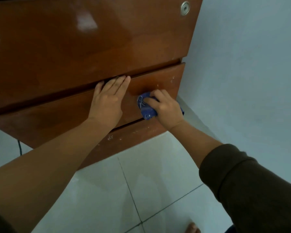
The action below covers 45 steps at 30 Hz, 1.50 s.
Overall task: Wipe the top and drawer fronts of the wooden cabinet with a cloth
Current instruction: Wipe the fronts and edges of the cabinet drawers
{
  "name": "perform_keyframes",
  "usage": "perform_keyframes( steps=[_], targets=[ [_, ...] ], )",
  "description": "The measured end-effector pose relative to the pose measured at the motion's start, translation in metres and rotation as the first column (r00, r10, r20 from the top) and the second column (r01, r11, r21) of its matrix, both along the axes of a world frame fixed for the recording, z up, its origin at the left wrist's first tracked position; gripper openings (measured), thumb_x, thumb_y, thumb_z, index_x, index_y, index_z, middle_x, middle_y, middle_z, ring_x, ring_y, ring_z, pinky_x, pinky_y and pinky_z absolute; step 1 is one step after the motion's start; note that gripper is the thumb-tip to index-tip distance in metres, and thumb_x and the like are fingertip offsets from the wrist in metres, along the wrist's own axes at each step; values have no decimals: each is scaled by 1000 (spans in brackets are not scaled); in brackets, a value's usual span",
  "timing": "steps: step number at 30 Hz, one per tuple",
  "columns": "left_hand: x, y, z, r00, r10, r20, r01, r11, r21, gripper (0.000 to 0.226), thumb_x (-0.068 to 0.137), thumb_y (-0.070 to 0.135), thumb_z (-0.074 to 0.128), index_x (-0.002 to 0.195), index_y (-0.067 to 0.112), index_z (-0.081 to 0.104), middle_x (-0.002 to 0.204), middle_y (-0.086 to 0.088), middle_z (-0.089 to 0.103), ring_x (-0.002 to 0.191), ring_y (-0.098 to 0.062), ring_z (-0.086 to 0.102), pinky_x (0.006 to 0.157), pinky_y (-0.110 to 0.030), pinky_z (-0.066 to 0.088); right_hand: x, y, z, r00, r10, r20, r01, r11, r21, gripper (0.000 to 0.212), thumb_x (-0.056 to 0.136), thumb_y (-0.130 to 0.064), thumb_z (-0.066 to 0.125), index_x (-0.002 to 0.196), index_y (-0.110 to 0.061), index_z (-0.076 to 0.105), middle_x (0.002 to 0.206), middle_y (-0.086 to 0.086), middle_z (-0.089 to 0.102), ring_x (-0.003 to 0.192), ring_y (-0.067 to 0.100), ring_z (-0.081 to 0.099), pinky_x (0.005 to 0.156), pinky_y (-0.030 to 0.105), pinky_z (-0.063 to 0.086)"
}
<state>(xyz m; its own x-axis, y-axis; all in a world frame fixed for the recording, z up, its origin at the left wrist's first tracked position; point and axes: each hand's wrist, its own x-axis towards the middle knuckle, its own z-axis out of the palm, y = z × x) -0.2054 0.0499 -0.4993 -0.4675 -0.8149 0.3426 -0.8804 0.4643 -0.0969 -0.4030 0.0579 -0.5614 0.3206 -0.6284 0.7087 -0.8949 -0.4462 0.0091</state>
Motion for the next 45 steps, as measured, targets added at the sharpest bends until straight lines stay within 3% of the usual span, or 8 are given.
perform_keyframes(
  steps=[5,9,14,21,25,29,36,45],
  targets=[
    [-20,-18,10,992,-128,13,127,989,80,77,87,-6,42,151,21,8,158,3,15,144,-16,16,117,-33,14,-16,-18,46,997,-63,-41,53,976,-213,14,72,-3,77,85,-7,76,82,13,68,69,29,63,51,28,47],
    [-41,-32,6,982,-190,2,189,979,71,75,86,-8,44,150,18,15,156,-1,23,142,-20,25,116,-35,19,-19,-29,21,999,-37,-29,29,973,-230,10,80,-4,66,85,-7,74,84,13,67,77,26,56,56,32,44],
    [-44,-38,-15,976,-215,-40,210,971,-117,71,77,-8,54,143,12,38,143,-6,47,128,-26,47,107,-42,34,-29,-28,-42,996,-51,-76,47,997,-53,13,75,-6,63,80,-9,74,84,10,66,79,25,53,52,30,44],
    [-45,-39,-19,963,-251,-98,229,954,-194,63,79,-4,44,140,13,44,138,-4,53,124,-23,52,101,-40,36,-31,-21,-91,997,-49,-67,62,974,219,28,55,-1,86,80,-8,76,82,11,67,70,30,65,53,31,54],
    [-45,-37,-15,967,-238,-96,218,960,-177,63,79,-2,41,140,13,43,139,-4,52,124,-23,51,102,-40,35,-35,-20,-87,997,-52,-56,68,939,338,32,52,0,87,81,-9,77,81,12,65,68,31,64,48,34,55],
    [-49,-29,-6,973,-202,-111,191,977,-98,62,81,7,37,143,15,40,143,-3,48,129,-22,46,104,-43,33,-47,-11,-42,998,-29,-51,38,985,171,23,59,-1,76,80,-10,76,82,10,67,67,29,64,47,25,48],
    [-75,-30,0,985,-164,-47,165,986,16,66,87,13,50,148,14,26,153,-2,32,140,-19,28,110,-42,25,-89,-20,55,983,-178,-51,162,960,-230,12,75,-13,70,86,-15,76,87,11,70,69,29,64,55,31,46],
    [-86,-39,-10,980,-190,-64,184,980,-78,68,78,4,51,144,11,37,145,-5,44,132,-23,41,101,-45,31,-81,-35,-14,993,-107,-42,107,994,-7,17,67,1,73,81,-8,74,85,14,67,69,30,63,48,30,50]
  ],
)
